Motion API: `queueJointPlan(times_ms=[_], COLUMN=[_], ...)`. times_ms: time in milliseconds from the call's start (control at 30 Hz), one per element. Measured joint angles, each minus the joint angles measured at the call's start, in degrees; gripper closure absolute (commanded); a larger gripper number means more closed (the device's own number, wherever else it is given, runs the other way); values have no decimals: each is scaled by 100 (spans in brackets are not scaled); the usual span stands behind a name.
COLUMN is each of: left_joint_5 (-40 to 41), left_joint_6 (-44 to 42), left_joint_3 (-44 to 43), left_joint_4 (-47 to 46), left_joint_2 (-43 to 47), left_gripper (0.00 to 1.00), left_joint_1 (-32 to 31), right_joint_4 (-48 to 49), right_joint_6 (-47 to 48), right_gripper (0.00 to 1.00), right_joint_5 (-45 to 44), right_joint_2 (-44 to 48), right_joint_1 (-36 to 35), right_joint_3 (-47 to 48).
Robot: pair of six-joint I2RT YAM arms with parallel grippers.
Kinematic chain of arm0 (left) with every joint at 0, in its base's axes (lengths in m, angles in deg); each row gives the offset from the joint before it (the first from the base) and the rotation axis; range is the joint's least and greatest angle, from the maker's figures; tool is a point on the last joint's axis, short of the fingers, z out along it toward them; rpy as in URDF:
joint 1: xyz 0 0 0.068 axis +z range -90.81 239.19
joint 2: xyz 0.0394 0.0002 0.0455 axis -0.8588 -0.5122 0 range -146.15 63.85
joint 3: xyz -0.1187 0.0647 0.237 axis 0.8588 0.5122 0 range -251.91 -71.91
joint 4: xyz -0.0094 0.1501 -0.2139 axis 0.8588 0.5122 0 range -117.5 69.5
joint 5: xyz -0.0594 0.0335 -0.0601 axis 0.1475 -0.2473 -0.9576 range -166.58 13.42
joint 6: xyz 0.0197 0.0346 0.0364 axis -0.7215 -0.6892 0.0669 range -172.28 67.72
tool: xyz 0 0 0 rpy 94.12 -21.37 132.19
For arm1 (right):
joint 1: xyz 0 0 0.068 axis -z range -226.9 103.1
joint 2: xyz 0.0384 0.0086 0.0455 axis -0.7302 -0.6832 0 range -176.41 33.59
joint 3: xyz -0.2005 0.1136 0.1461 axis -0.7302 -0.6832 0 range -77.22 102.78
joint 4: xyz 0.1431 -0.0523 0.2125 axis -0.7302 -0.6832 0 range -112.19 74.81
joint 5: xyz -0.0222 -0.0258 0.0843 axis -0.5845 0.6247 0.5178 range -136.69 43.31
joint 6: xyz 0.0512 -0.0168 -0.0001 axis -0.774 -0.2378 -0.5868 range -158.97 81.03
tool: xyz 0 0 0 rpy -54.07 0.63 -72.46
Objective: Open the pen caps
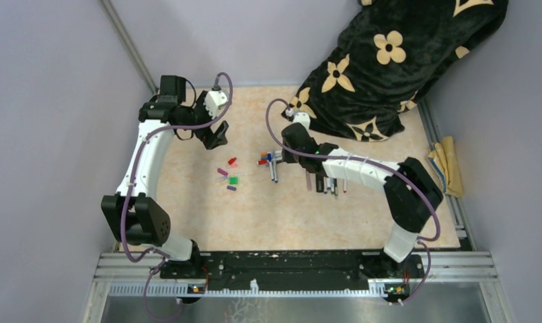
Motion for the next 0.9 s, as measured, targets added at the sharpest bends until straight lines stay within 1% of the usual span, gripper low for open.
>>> queueJointPlan(times_ms=[200, 367, 700, 800, 900], left_joint_5=[-68, -105, -140, -168, -203], left_joint_6=[280, 332, 330, 330, 330], left_joint_3=[35, 195, 382, 382, 382], left_joint_4=[-83, -94, -142, -142, -144], left_joint_2=[24, 96, 326, 328, 328], left_gripper=[1, 1, 1, 1, 1], left_joint_1=[350, 382, 380, 380, 380], right_joint_4=[85, -42, -44, -44, -44], right_joint_6=[61, 79, 79, 76, 79], right_gripper=[75, 76, 78, 80, 87], right_joint_5=[306, 411, 420, 415, 413], right_joint_2=[-1067, -1648, -1930, -2006, -2022], right_joint_1=[-48, -101, -120, -120, -120], right_joint_3=[715, 984, 1158, 1152, 1123])
